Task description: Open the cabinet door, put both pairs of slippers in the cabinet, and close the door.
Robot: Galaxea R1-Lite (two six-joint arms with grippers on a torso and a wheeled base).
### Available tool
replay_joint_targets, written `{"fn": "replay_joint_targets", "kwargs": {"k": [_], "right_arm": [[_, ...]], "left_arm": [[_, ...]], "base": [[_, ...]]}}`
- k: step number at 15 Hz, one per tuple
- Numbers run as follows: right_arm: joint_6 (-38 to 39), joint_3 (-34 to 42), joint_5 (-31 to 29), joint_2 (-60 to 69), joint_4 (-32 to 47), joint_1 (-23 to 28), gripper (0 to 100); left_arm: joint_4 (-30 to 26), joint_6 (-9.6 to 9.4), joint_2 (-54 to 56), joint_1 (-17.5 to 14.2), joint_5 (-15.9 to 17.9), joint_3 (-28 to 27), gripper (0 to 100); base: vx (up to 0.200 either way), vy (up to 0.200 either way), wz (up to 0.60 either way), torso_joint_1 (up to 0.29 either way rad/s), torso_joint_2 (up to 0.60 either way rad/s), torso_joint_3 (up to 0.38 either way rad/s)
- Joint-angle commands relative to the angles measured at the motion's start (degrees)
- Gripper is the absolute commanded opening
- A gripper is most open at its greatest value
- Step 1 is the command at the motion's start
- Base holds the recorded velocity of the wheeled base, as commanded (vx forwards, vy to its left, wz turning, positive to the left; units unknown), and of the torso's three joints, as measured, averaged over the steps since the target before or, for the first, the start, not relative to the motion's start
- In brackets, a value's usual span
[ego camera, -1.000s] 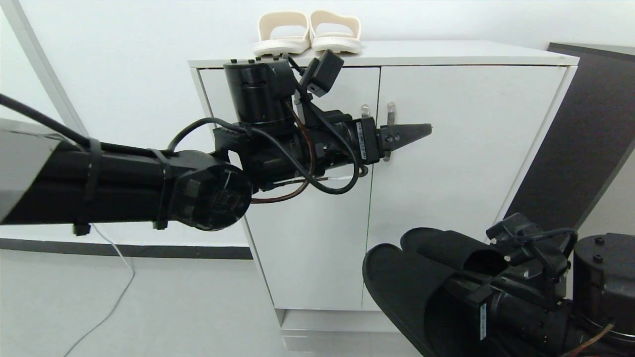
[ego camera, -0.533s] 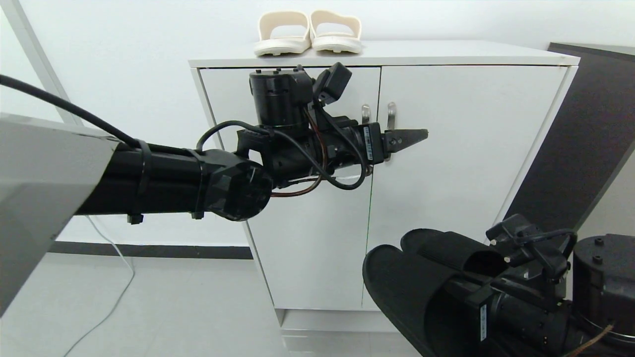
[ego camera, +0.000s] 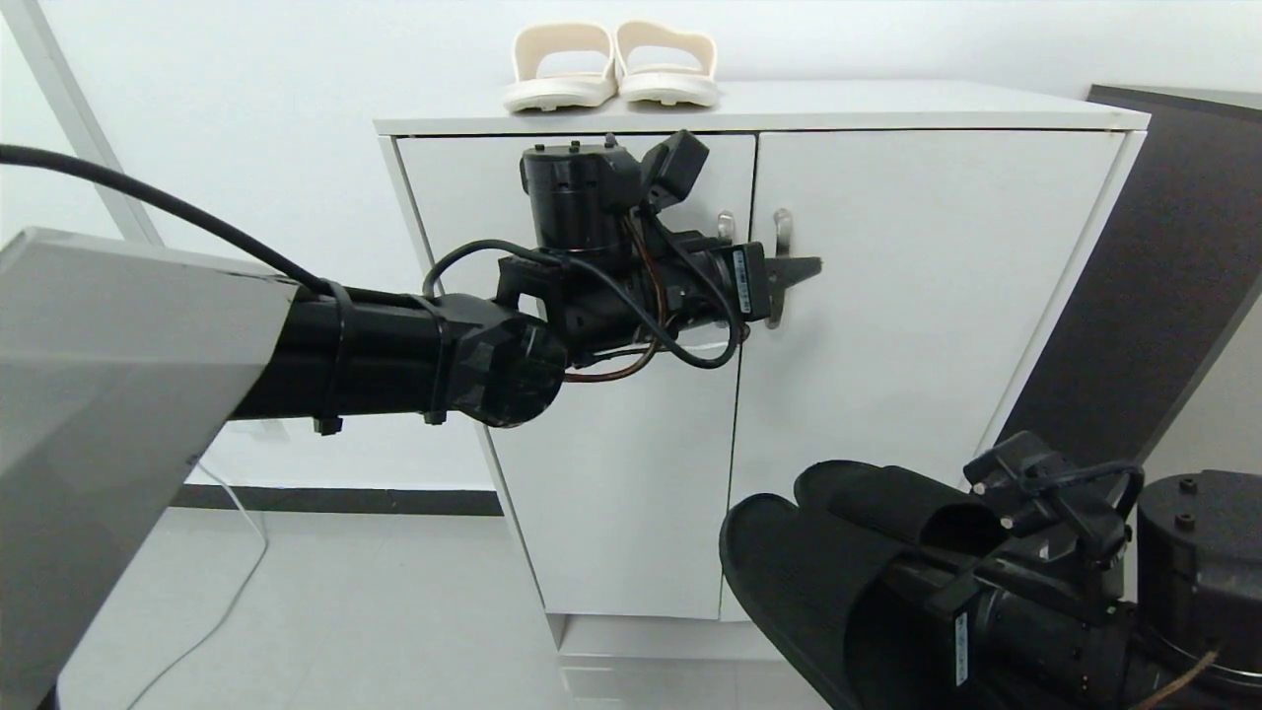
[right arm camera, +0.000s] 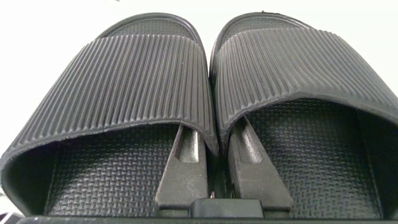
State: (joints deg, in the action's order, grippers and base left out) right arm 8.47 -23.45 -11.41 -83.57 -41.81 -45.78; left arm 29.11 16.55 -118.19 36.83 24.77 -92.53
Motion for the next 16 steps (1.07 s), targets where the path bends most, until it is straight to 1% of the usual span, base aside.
{"fn": "replay_joint_targets", "kwargs": {"k": [1,2,4,5,8,9,10,11,13,15,16], "right_arm": [[0.0,0.8,1.9,0.6,0.0,-0.1,0],[0.0,1.2,3.2,1.1,0.0,-0.1,0],[-0.2,3.2,8.3,3.2,0.1,-0.3,0],[-0.3,3.6,9.4,3.8,0.1,-0.5,0],[-0.3,4.0,9.4,4.2,0.2,-1.9,0],[-0.4,4.4,9.4,4.5,0.2,-2.5,0],[-0.4,4.7,9.4,4.7,0.2,-3.3,0],[-0.6,4.9,9.4,4.7,0.2,-3.8,0],[-0.6,5.0,9.4,4.5,0.2,-5.4,0],[-0.6,5.2,9.4,4.4,0.3,-5.4,0],[-0.6,5.3,9.4,4.4,0.3,-5.4,0]], "left_arm": [[0.1,-0.03,0.5,0.3,0.1,0.8,0],[0.3,-0.03,1.0,0.3,0.1,1.6,0],[0.9,-0.03,5.5,1.3,0.2,7.6,0],[1.8,-0.03,7.6,1.9,0.1,10.9,0],[6.6,-0.03,14.1,3.6,0.0,21.3,0],[7.7,-0.12,17.0,3.7,0.0,25.1,0],[7.9,-0.03,19.7,3.6,0.0,27.6,0],[7.7,-0.03,20.8,3.3,0.0,28.4,0],[7.8,0.14,19.8,0.6,0.2,27.1,0],[7.8,1.02,15.1,-0.4,0.1,22.1,0],[7.8,1.11,12.6,-0.5,0.0,19.4,0]], "base": [[0.000,0.000,0.00,0.000,0.00,0.000],[0.000,0.000,0.00,0.000,0.00,0.000],[0.000,0.000,0.00,0.000,0.00,0.000],[0.000,0.000,0.00,0.000,0.00,0.000],[0.000,0.000,0.00,0.000,0.00,0.000],[0.000,0.000,0.00,0.000,0.00,0.000],[0.000,0.000,0.00,0.000,0.00,0.000],[0.000,0.000,0.00,0.000,0.00,0.000],[0.000,0.000,0.00,0.000,0.00,0.000],[0.000,0.000,0.00,0.000,0.00,0.000],[0.000,0.000,0.00,0.000,0.00,0.000]]}}
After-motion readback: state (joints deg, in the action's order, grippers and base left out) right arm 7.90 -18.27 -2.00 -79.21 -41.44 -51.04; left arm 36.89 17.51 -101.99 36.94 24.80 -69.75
